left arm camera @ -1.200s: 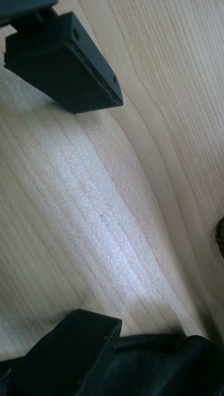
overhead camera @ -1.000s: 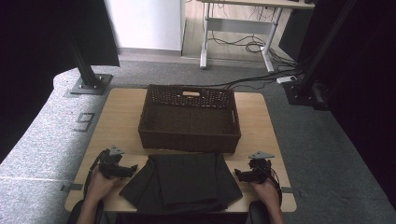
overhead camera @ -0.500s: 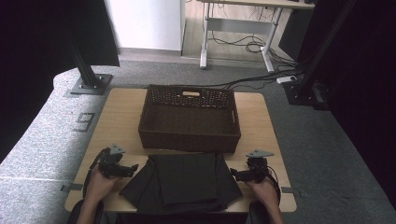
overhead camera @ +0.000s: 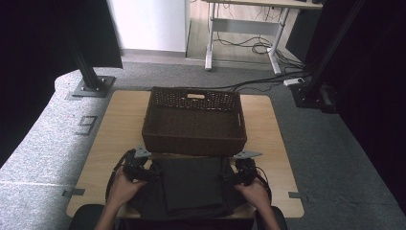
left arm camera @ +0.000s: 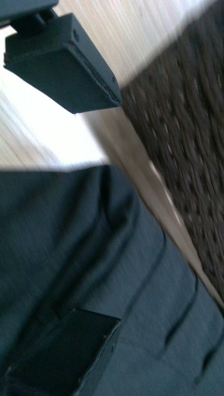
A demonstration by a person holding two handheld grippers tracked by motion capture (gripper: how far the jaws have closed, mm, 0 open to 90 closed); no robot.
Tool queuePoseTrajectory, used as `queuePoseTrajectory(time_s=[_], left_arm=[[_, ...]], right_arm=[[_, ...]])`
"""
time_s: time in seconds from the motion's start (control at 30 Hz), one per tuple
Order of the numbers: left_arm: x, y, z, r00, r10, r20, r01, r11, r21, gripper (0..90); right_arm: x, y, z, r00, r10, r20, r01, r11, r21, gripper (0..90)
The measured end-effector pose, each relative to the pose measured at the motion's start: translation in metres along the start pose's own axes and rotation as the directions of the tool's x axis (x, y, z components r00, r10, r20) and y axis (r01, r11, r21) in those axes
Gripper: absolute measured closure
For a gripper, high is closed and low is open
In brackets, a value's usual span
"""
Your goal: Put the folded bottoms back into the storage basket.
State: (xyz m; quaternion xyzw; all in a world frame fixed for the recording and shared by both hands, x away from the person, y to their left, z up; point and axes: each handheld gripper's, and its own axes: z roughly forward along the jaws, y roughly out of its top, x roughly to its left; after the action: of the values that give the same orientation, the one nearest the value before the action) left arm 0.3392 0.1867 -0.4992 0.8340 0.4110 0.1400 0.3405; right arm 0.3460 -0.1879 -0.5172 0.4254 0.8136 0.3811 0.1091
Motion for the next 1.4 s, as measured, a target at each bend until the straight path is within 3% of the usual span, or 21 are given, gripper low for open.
queuePoseTrajectory(time_s=[0.13, 0.3, 0.37, 0.67, 0.83, 1.0, 1.07, 1.2, 1.3, 1.33, 1.4], left_arm=[[-0.009, -0.004, 0.012, 0.9998, -0.011, 0.015, 0.010, 0.9989, 0.045, 0.0], [-0.009, -0.013, 0.020, 0.9977, -0.065, 0.020, 0.064, 0.9950, 0.077, 0.0], [-0.006, -0.019, 0.022, 0.9938, -0.107, 0.031, 0.103, 0.9903, 0.093, 0.0], [-0.003, -0.032, 0.021, 0.9847, -0.155, 0.079, 0.149, 0.9858, 0.077, 0.0], [-0.005, -0.031, 0.022, 0.9870, -0.141, 0.077, 0.134, 0.9870, 0.088, 0.0], [-0.014, -0.026, 0.027, 0.9923, -0.086, 0.089, 0.075, 0.9900, 0.119, 0.0], [-0.018, -0.024, 0.029, 0.9939, -0.067, 0.087, 0.056, 0.9907, 0.124, 0.0], [-0.022, -0.023, 0.030, 0.9945, -0.055, 0.089, 0.045, 0.9918, 0.120, 0.1], [-0.023, -0.023, 0.029, 0.9928, -0.051, 0.108, 0.039, 0.9931, 0.110, 8.1], [-0.023, -0.023, 0.028, 0.9889, -0.052, 0.139, 0.039, 0.9948, 0.094, 13.3], [-0.024, -0.022, 0.029, 0.9867, -0.052, 0.154, 0.039, 0.9956, 0.085, 20.7]], right_arm=[[0.009, 0.003, 0.012, 0.9999, -0.012, 0.006, 0.012, 1.000, 0.028, 0.0], [0.009, -0.001, 0.025, 0.9998, 0.004, 0.019, -0.006, 0.997, 0.074, 0.0], [0.006, -0.003, 0.028, 0.9996, 0.026, 0.015, -0.027, 0.996, 0.082, 0.0], [0.002, -0.008, 0.030, 0.9986, 0.048, 0.024, -0.050, 0.993, 0.105, 0.0], [0.005, -0.007, 0.029, 0.9989, 0.040, 0.026, -0.043, 0.991, 0.130, 0.0], [0.012, -0.004, 0.028, 0.9986, 0.009, -0.052, -0.002, 0.991, 0.137, 12.6], [0.015, -0.003, 0.029, 0.9977, 0.001, -0.068, 0.008, 0.990, 0.140, 13.2], [0.023, 0.001, 0.032, 0.9947, -0.014, -0.102, 0.031, 0.986, 0.163, 19.0], [0.025, 0.003, 0.033, 0.9948, -0.019, -0.100, 0.036, 0.984, 0.175, 21.1], [0.025, 0.005, 0.032, 0.9931, -0.014, -0.117, 0.035, 0.982, 0.183, 25.4], [0.025, 0.005, 0.032, 0.9919, -0.010, -0.126, 0.034, 0.982, 0.184, 29.3]])
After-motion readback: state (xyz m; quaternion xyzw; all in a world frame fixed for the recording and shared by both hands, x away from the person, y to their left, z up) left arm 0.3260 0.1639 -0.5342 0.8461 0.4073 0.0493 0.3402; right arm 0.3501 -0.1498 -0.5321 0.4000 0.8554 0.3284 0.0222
